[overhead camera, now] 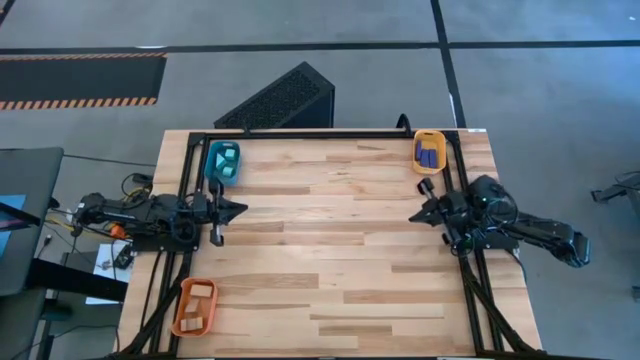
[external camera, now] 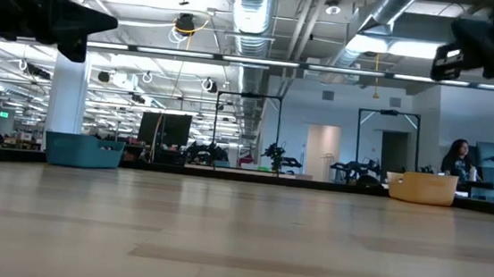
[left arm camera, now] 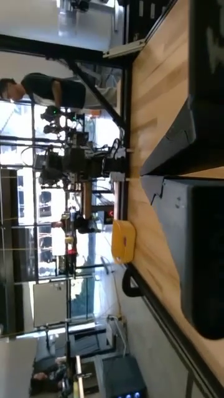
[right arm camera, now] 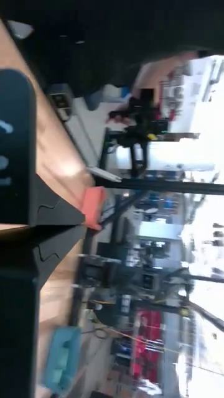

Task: Sort & place blocks by color
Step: Return to Home Position

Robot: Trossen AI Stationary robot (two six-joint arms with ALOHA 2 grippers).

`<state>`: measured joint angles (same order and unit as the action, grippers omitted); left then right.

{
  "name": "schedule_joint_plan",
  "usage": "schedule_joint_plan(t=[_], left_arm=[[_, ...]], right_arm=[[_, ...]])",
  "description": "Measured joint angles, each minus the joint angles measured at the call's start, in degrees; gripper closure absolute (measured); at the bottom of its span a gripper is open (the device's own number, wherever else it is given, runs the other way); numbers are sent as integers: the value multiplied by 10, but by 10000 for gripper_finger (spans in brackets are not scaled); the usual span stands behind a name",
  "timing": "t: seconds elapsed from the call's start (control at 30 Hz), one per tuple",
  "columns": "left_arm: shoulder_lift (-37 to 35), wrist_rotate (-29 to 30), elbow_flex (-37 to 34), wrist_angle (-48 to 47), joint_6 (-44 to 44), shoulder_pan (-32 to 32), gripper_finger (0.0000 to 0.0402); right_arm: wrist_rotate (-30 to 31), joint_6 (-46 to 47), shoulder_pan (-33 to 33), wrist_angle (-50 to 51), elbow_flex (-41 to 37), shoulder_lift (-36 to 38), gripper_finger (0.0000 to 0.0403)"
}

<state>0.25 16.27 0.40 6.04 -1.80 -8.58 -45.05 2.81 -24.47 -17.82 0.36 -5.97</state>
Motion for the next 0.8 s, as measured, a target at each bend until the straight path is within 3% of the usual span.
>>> schedule_joint_plan(t=[0.2, 0.33, 0.53, 0.8], left_arm=[[0, -5, 0, -9, 11, 0, 401], [0, -5, 0, -19, 8, 0, 401], [0, -4, 0, -19, 29, 0, 401], [0, 42, 0, -15, 35, 8, 401]], right_arm=[[66, 101, 32, -164, 0, -3, 399], [98, 74, 100, -119, 0, -34, 399], [211, -11, 205, -115, 0, -53, 396], [306, -73, 265, -76, -1, -57, 383]])
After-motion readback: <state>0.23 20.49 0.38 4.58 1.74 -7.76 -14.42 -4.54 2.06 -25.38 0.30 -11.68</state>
